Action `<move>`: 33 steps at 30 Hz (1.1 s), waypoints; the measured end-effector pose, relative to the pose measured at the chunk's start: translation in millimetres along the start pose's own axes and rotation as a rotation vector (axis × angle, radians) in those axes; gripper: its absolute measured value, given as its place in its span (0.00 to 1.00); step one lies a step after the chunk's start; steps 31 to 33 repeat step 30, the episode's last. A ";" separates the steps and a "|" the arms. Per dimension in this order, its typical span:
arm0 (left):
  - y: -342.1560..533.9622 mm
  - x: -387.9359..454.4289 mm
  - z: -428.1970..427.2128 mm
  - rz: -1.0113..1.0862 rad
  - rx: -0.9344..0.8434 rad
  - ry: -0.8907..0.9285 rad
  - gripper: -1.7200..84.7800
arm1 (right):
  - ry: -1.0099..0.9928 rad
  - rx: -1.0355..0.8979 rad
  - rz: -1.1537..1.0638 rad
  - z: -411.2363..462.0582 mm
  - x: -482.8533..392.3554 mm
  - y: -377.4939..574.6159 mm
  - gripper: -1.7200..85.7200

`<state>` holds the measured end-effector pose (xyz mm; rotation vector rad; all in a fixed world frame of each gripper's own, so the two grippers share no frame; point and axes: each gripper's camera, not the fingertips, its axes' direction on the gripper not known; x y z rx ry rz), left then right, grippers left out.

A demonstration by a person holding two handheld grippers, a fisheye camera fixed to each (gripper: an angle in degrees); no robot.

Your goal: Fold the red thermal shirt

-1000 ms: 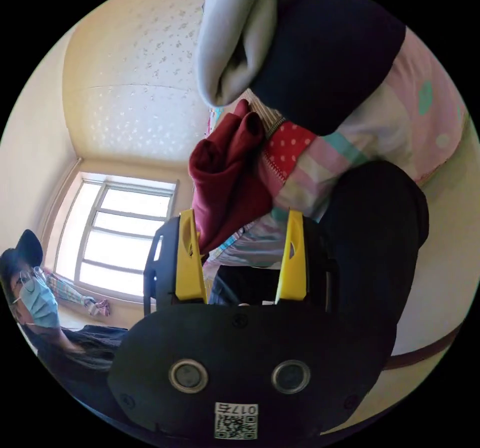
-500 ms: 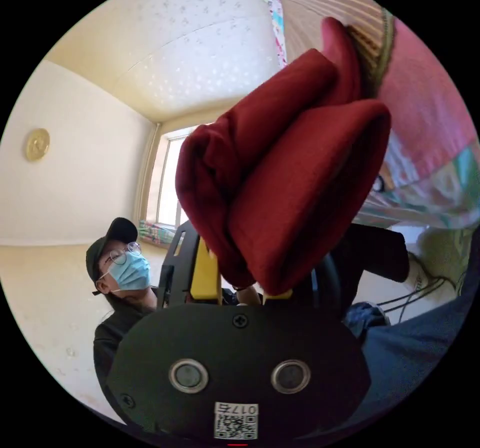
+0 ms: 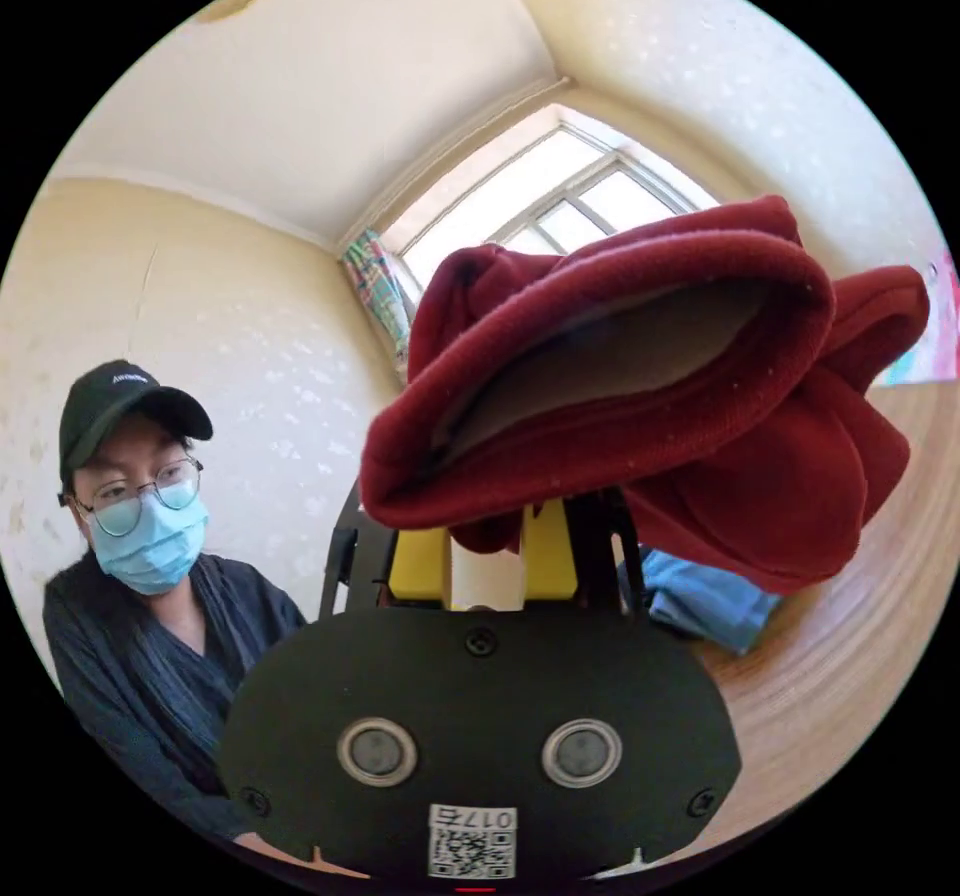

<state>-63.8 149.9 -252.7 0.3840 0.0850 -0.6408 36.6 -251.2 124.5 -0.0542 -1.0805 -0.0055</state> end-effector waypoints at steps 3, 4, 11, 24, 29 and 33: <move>24.9 -29.2 -2.3 -0.128 -0.022 0.046 0.18 | -0.044 -0.007 -0.060 87.8 39.2 -2.3 0.16; 30.1 -34.6 -1.2 -0.151 -0.023 0.057 0.18 | -0.055 -0.012 0.028 120.1 67.2 8.2 0.16; 82.0 -53.0 47.8 -0.273 -0.130 0.086 0.17 | 0.345 -0.432 0.645 233.1 223.7 166.8 0.13; 97.5 -33.1 201.3 0.068 -0.316 -0.302 0.11 | 0.623 -0.769 0.337 44.7 34.9 354.0 0.04; 129.6 -5.2 237.7 0.103 -0.246 -0.227 0.04 | 1.100 -0.569 0.225 -36.1 -59.4 339.0 0.04; 138.3 3.7 247.0 0.120 -0.259 -0.206 0.02 | 1.275 -0.482 0.199 -50.3 -82.0 326.4 0.05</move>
